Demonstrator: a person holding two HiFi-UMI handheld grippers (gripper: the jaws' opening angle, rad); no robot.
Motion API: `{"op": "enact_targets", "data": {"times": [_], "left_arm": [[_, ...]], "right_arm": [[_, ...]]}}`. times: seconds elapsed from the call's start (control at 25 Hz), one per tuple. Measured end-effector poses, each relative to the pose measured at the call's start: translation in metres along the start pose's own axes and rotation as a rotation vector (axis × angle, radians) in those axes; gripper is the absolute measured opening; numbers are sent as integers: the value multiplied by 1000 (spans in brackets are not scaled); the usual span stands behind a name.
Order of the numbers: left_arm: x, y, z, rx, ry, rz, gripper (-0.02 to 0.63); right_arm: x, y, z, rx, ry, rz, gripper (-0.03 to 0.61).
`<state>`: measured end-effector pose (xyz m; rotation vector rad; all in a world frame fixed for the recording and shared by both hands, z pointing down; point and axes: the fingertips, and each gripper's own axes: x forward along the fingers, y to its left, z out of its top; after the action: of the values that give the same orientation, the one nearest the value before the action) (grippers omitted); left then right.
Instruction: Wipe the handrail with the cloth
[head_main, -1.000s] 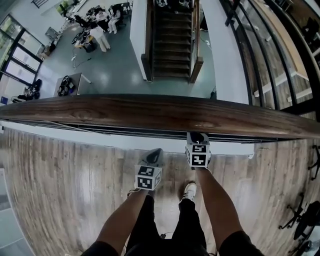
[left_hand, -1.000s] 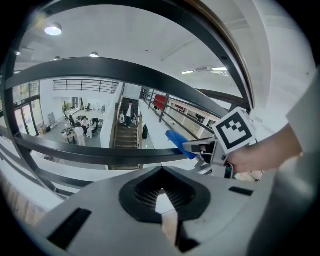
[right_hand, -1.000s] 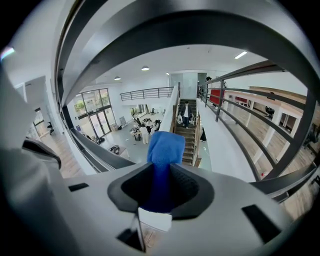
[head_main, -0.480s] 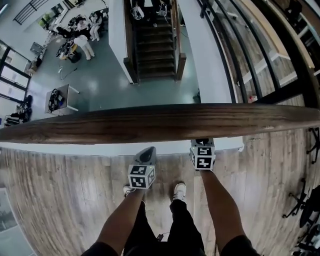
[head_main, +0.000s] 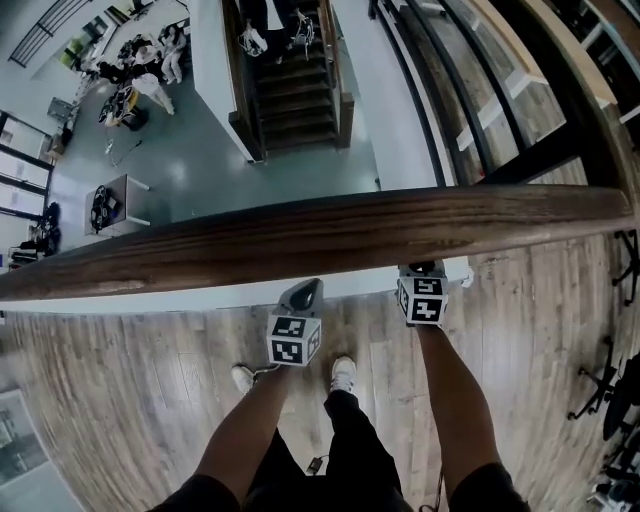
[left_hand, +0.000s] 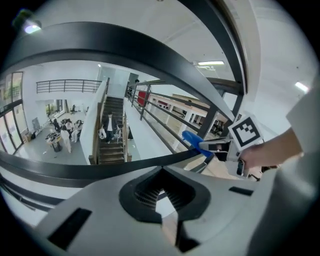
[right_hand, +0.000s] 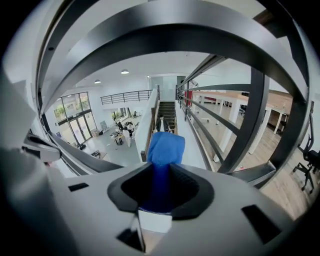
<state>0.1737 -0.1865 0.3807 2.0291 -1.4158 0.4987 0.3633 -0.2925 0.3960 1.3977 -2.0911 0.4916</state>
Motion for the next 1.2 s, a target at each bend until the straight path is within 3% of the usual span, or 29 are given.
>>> {"op": "enact_targets", "data": {"times": [0.12,0.24,0.4,0.64,0.84,1.0,1.08,1.2], "left_arm": [[24,-36,5,86,8,-46,3],[33,-66,15,62,9,-91,3],[43,-94,20,56,3,-127,3],[44,-115,24,48,-7,-151,3],[39,-105,24,64,-10,-146,2],[33,-71,16,71,1,-115,3],[25,-49,7,55,1,-92,3],[7,-15,-14,14,-8,-54,3]], "right_arm": [[0,-48,-6,-15,9,-33,110],[-9,-92,-9,-44,17,-71,110],[-19,-142,-19,-5,34,-127,110],[-31,-183,-28,40,66,-186,110],[-37,-222,-35,78,120,-263,110],[-42,-236,-38,91,128,-347,110],[-45,-224,-37,87,104,-359,109],[-49,-165,-28,25,14,-283,109]]}}
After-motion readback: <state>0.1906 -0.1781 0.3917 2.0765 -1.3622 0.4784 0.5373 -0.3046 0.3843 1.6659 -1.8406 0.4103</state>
